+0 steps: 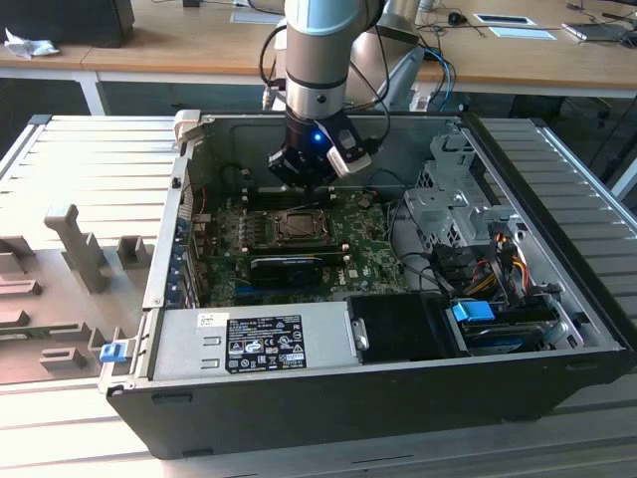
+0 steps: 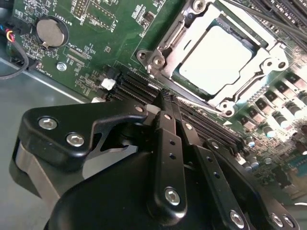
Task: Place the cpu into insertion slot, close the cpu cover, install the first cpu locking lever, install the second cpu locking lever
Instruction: 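Install the first cpu locking lever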
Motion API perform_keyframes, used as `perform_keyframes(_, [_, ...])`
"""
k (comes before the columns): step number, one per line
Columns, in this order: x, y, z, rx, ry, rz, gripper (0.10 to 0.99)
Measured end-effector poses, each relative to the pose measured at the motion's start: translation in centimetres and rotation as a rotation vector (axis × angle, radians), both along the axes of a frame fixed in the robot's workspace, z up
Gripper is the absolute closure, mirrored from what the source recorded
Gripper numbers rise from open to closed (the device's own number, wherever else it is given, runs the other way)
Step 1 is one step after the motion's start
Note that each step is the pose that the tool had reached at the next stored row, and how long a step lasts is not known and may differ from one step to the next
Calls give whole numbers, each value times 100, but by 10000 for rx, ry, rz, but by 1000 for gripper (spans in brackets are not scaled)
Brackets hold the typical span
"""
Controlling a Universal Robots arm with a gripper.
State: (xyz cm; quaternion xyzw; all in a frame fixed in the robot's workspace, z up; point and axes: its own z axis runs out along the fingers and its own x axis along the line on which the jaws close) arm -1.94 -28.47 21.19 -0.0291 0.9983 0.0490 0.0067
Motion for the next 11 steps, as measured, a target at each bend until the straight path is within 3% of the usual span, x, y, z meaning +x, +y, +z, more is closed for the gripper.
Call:
perform_keyframes(4, [10,0,-61,-25,0,0,980])
perform_keyframes(11, [14,1,-92,-166,-2,2,980])
